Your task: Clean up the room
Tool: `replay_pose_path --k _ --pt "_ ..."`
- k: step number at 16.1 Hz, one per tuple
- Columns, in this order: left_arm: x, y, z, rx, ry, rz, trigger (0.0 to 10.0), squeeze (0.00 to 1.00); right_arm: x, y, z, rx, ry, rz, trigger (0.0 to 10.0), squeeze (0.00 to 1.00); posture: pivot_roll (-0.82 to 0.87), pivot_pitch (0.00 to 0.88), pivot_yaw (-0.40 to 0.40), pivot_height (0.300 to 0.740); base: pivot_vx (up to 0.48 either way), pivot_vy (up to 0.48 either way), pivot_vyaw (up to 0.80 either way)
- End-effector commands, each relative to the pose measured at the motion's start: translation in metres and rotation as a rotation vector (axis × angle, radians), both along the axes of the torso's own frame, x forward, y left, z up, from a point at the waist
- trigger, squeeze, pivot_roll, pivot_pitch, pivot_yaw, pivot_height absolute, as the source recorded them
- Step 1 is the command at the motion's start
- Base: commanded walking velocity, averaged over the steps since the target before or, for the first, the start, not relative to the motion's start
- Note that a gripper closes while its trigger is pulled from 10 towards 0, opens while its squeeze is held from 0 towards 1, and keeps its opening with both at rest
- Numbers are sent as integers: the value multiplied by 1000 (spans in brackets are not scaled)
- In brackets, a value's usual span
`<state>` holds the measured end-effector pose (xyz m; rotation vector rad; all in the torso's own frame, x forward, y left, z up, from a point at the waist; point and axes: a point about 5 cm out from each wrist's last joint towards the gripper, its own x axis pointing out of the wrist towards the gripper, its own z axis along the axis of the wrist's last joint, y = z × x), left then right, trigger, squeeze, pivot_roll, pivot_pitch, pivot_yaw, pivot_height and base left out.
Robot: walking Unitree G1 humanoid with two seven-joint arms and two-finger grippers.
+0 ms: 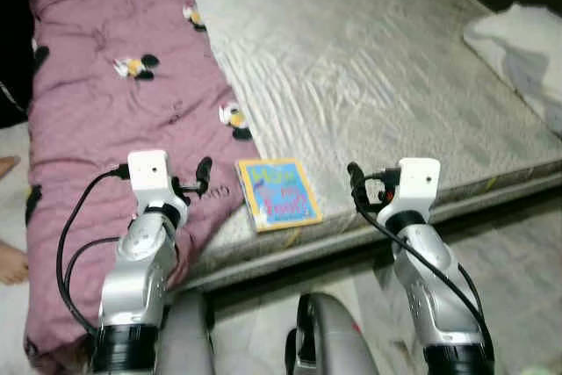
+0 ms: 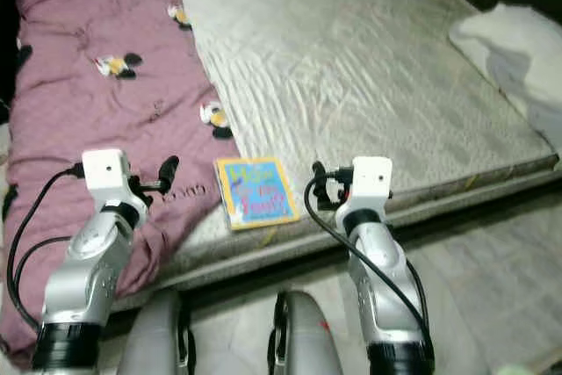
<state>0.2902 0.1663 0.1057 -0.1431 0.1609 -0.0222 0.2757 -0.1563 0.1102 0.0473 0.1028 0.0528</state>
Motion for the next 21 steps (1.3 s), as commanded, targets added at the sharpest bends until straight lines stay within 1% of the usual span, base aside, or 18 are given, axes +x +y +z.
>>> replay_pose_path --k 1,5,7,12,21 --pt "-1 1 -6 -3 35 0 10000 0 -3 -5 1 -2 0 -17 10000 0 -42 152 -95 579 0 0 0" --pt "-2 0 -8 -20 36 -3 10000 0 -4 -4 -1 -3 9 -13 10000 0 -39 150 -97 579 0 0 0" --pt "-1 -2 -3 -26 5 -18 10000 0 -4 -3 -1 -5 10 -10 10000 0 -39 149 -98 579 0 0 0" --pt "1 -1 2 -48 -28 -18 10000 0 -3 -2 -1 -4 9 -9 10000 0 -36 139 -95 579 0 0 0" --pt "1 -3 2 -54 -40 -31 10000 0 -3 -4 -1 -13 4 -9 10000 0 -38 132 -99 579 371 0 0"
